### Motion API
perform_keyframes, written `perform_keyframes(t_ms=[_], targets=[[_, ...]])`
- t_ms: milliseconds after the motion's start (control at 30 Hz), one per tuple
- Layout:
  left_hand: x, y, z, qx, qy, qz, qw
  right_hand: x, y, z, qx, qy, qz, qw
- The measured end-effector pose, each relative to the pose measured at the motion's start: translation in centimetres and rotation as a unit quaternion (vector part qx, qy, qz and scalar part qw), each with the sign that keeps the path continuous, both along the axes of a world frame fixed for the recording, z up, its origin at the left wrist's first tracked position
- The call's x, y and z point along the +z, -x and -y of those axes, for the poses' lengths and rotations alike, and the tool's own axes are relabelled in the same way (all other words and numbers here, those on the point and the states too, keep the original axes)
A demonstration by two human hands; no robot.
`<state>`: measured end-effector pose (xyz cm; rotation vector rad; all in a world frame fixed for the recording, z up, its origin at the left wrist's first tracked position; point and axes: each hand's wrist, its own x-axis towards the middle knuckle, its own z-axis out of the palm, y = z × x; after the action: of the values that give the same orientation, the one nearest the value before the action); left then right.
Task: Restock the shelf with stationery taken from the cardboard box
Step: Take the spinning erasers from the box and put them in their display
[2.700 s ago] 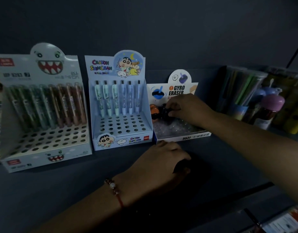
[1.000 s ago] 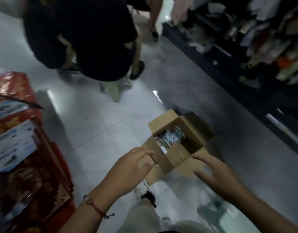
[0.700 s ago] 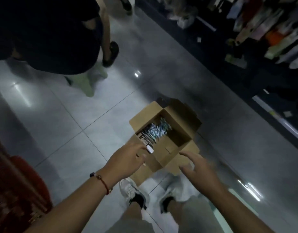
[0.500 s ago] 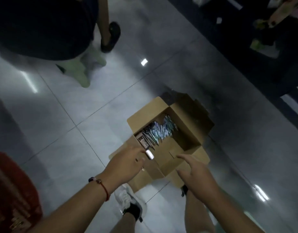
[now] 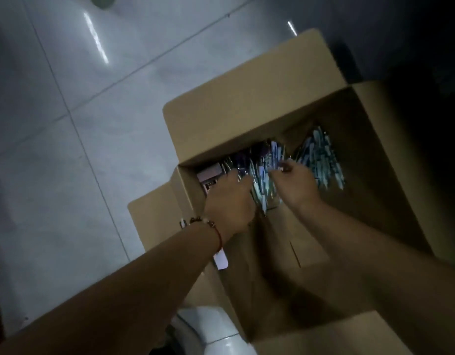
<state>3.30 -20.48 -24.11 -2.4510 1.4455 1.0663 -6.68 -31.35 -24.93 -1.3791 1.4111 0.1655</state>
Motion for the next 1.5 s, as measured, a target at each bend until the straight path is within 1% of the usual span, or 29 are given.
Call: perform_keyframes(t_ms=[100, 133, 233, 333, 400, 533, 567, 600, 633, 667, 700, 767, 833, 933, 1033, 1133, 1233, 1300, 1367, 1400, 1500], targets=[[-4.0, -0.4, 1.7, -0.055, -0.02, 0.134, 0.989, -4.8, -2.4, 1.8, 0.003, 0.011, 0.022, 1.0], [-4.7, -0.4, 2.3, -0.058, -0.024, 0.162, 0.985, -6.1, -3.2, 2.2, 0.007, 0.013, 0.031, 0.999], [-6.5, 0.1, 3.6, -0.029, -0.023, 0.192, 0.981, -8.6, -4.7, 2.6, -0.004, 0.05, 0.032, 0.998], [-7.6, -0.3, 4.0, -0.011, 0.01, 0.205, 0.979, -9.6, -4.7, 2.8, -0.041, 0.071, 0.038, 0.996], [-7.7, -0.8, 4.0, 0.003, 0.05, 0.176, 0.983, -9.3, -4.0, 2.8, -0.077, 0.065, 0.054, 0.993], [-6.0, 0.0, 2.7, 0.054, 0.122, 0.038, 0.99, -6.6, -0.8, 2.0, -0.192, -0.021, 0.095, 0.976], [-5.0, 0.4, 2.3, 0.098, 0.126, -0.015, 0.987, -5.4, 0.3, 1.7, -0.216, -0.048, 0.098, 0.97], [-3.7, 0.8, 2.0, 0.167, 0.121, -0.086, 0.975, -4.1, 1.5, 1.2, -0.239, -0.075, 0.099, 0.963], [-2.1, 1.2, 1.7, 0.248, 0.107, -0.163, 0.949, -2.6, 2.7, 0.7, -0.263, -0.101, 0.097, 0.955], [-0.3, 1.6, 1.4, 0.327, 0.084, -0.231, 0.913, -1.0, 3.7, 0.2, -0.29, -0.128, 0.098, 0.943], [1.6, 2.1, 1.0, 0.392, 0.06, -0.277, 0.875, 0.7, 4.6, -0.4, -0.317, -0.154, 0.103, 0.93], [5.6, 2.8, 0.0, 0.469, 0.028, -0.317, 0.824, 4.4, 6.0, -1.3, -0.36, -0.191, 0.111, 0.906], [10.0, 3.2, -0.8, 0.52, 0.024, -0.347, 0.78, 8.6, 6.8, -2.1, -0.385, -0.204, 0.11, 0.893], [17.6, 2.9, -1.8, 0.557, 0.032, -0.401, 0.726, 16.0, 6.9, -2.8, -0.409, -0.211, 0.113, 0.881], [27.3, 2.3, -2.0, 0.573, 0.039, -0.455, 0.681, 25.4, 6.1, -3.3, -0.399, -0.224, 0.122, 0.881], [39.6, 0.4, -1.8, 0.565, 0.03, -0.524, 0.636, 37.2, 5.0, -3.5, -0.364, -0.216, 0.142, 0.895], [53.5, -1.9, -2.7, 0.548, 0.036, -0.595, 0.587, 51.6, 3.7, -4.4, -0.342, -0.189, 0.162, 0.906], [62.4, -3.7, -4.4, 0.531, 0.043, -0.632, 0.562, 60.9, 2.8, -5.8, -0.324, -0.159, 0.19, 0.913], [70.0, -5.3, -6.7, 0.521, 0.036, -0.656, 0.545, 69.0, 2.0, -7.9, -0.292, -0.127, 0.223, 0.921], [73.1, -6.1, -8.0, 0.512, 0.031, -0.662, 0.546, 72.5, 1.5, -9.1, -0.279, -0.112, 0.242, 0.922], [80.0, -8.1, -11.8, 0.484, 0.045, -0.658, 0.575, 80.2, -0.5, -12.9, -0.267, -0.098, 0.293, 0.913]])
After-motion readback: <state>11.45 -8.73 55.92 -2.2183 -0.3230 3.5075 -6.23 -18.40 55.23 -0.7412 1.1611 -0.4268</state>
